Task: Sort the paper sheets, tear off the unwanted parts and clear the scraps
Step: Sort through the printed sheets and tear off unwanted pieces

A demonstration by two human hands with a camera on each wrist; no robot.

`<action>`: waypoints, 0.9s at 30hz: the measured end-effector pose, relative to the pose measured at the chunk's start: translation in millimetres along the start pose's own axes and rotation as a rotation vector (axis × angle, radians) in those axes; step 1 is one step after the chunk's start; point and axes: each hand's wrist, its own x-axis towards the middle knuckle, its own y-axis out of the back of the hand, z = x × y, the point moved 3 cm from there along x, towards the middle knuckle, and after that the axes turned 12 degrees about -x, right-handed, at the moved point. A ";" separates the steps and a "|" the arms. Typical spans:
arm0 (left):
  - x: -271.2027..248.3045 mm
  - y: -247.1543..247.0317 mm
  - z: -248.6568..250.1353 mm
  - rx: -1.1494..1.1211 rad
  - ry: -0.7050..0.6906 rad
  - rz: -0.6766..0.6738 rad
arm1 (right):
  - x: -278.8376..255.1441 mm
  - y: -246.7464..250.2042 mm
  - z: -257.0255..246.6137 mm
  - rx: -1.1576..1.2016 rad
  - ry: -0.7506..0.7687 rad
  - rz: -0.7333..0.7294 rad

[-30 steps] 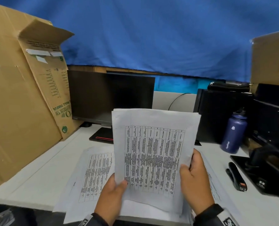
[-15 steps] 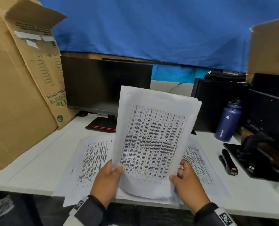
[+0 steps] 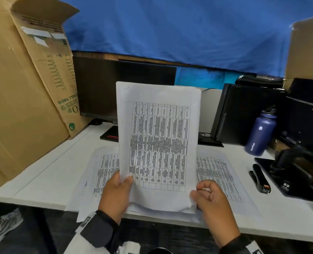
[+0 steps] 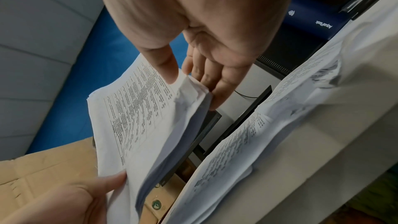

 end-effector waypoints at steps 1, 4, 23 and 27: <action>0.0 0.5 -0.4 -0.002 -0.003 0.003 | -1.0 -0.9 0.6 0.007 0.003 0.002; -1.1 1.4 -1.6 -0.011 -0.006 0.017 | -4.4 -2.3 5.3 -0.007 0.020 0.015; -15.6 19.0 -25.2 -0.063 0.011 0.085 | -13.6 -6.8 24.1 -0.129 -0.015 -0.050; -16.0 9.0 -16.0 -0.087 -0.027 0.067 | -1.0 -1.2 6.1 -0.049 0.011 -0.024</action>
